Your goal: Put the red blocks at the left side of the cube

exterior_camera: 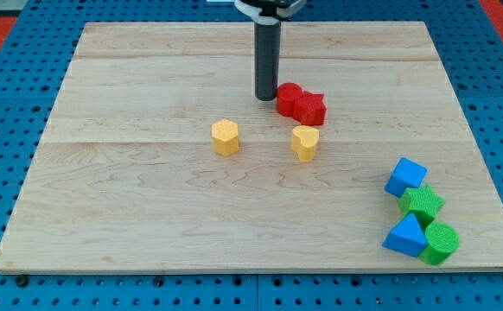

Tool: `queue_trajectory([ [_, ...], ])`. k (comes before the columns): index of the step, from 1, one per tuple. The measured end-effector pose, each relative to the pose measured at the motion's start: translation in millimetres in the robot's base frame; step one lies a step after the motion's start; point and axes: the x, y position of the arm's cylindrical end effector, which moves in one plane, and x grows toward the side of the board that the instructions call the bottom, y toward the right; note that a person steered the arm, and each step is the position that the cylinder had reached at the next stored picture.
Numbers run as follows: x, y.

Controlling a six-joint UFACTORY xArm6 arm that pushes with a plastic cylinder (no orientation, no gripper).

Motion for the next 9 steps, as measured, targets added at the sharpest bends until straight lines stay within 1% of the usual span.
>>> queue_trajectory([
  [1, 18, 27],
  [2, 20, 64],
  [4, 22, 92],
  [5, 4, 92],
  [6, -6, 104],
  [7, -6, 132],
  [9, -9, 153],
])
